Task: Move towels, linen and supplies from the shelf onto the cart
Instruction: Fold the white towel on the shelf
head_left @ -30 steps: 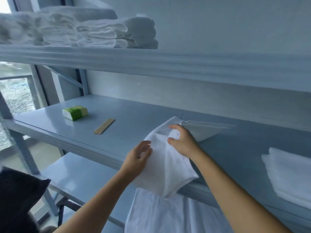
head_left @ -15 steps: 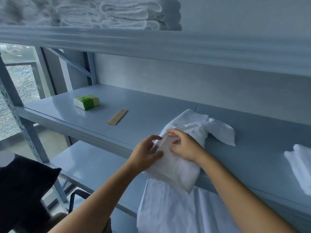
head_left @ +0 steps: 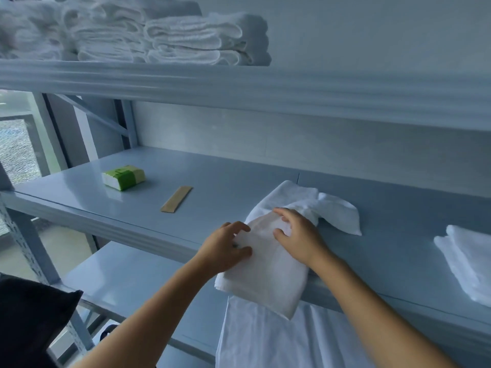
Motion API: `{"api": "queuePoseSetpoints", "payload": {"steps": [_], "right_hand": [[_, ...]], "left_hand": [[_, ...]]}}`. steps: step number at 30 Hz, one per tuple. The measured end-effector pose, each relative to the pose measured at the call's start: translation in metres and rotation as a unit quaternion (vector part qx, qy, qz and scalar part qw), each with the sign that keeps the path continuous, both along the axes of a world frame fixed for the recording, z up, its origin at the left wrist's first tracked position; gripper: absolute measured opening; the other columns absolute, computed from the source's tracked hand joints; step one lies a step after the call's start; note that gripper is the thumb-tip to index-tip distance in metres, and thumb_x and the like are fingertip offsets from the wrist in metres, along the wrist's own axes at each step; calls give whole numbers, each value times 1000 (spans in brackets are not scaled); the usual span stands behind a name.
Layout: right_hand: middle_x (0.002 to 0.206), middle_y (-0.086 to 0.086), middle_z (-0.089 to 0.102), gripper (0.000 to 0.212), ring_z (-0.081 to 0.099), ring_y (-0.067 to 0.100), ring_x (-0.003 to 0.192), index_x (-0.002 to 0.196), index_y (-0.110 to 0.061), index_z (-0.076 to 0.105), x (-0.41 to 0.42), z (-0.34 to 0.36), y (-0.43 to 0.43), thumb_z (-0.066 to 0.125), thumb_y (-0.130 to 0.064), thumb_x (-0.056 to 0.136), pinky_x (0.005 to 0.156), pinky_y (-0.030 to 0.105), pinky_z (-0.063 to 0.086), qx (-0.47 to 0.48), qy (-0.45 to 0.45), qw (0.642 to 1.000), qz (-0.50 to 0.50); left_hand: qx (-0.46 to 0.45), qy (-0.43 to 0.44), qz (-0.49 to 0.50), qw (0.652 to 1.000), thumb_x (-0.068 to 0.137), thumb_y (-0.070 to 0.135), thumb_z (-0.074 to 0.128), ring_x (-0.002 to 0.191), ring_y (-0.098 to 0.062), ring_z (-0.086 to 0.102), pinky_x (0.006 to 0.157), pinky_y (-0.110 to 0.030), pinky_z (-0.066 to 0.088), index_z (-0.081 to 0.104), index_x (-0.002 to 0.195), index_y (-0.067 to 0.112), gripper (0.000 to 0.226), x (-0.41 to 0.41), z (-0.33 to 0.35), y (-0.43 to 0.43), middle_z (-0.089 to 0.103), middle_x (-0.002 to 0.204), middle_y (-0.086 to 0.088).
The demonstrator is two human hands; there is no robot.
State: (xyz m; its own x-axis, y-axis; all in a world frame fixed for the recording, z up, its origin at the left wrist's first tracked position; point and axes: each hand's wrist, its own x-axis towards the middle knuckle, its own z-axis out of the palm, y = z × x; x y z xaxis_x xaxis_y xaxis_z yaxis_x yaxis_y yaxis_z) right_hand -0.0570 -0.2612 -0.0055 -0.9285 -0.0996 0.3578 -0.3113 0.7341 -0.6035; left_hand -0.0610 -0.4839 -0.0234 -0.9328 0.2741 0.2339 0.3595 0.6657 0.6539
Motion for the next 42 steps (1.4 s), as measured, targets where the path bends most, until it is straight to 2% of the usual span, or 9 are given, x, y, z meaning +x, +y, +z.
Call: {"api": "queuePoseSetpoints", "payload": {"steps": [6, 11, 17, 20, 27, 32, 37, 39, 42], "right_hand": [[101, -9, 64, 47, 62, 9, 85, 131, -27, 55, -6, 3, 55, 67, -25, 86, 78, 25, 46, -51, 56, 980, -182], [119, -6, 68, 64, 64, 19, 109, 142, -34, 43, -17, 1, 97, 67, -30, 84, 88, 29, 48, -26, -44, 970, -237], [112, -4, 65, 77, 63, 25, 102, 144, -39, 31, -34, -16, 128, 66, -44, 76, 76, 31, 49, 65, -127, 957, -252], [122, -1, 59, 79, 58, 25, 112, 145, -35, 34, -44, -24, 140, 67, -50, 75, 85, 35, 51, 63, -91, 957, -269], [105, 3, 66, 33, 64, 27, 100, 113, -27, 66, -71, -24, 165, 71, -31, 80, 77, 31, 47, -43, 37, 942, -332], [119, 10, 59, 53, 58, 32, 108, 123, -19, 57, -80, -24, 174, 77, -35, 76, 83, 37, 47, -107, 44, 922, -369], [107, 1, 69, 46, 65, 27, 102, 108, -21, 56, -88, -16, 174, 72, -51, 78, 75, 31, 44, -183, -17, 918, -350], [114, 3, 67, 57, 64, 27, 106, 118, -19, 54, -93, -14, 176, 75, -51, 75, 82, 33, 48, -192, -37, 924, -330], [132, 3, 58, 106, 61, 28, 116, 147, -22, 31, -96, -12, 177, 80, -55, 59, 96, 38, 49, -235, -92, 932, -259]], "left_hand": [[-70, 13, -24, 997, 81, 35, 74, 106, -18, 57, 87, -31, 47, 53, 128, 34, 51, -48, 14, 34, 58, 118, 5], [-99, 36, -49, 993, 83, 42, 70, 109, -16, 57, 88, -33, 49, 46, 132, 41, 55, -79, 26, 85, 57, 120, 9], [-70, 77, -61, 993, 82, 46, 66, 99, -12, 62, 84, -33, 52, 47, 125, 40, 47, -99, 31, 139, 63, 113, 16], [-73, 92, -83, 990, 83, 49, 66, 98, -8, 61, 84, -32, 52, 51, 122, 38, 44, -106, 34, 160, 63, 113, 18], [-48, 79, -8, 996, 96, 35, 52, 79, -20, 61, 68, -34, 49, 63, 92, 29, 13, -118, 35, 176, 69, 79, 4], [-19, 37, 38, 998, 96, 37, 49, 80, -27, 63, 70, -38, 53, 52, 93, 30, 8, -134, 27, 162, 68, 78, 2], [-86, 81, -36, 992, 81, 67, 61, 87, -21, 61, 70, -35, 44, 39, 116, 35, 52, -119, 28, 167, 66, 97, 11], [-96, 97, -38, 990, 82, 59, 64, 84, -22, 62, 70, -36, 47, 35, 119, 35, 53, -119, 31, 170, 65, 96, 9], [-70, 107, -65, 990, 87, 48, 64, 67, -19, 55, 60, -34, 41, 33, 115, 31, 45, -119, 34, 177, 59, 81, 7]]}}
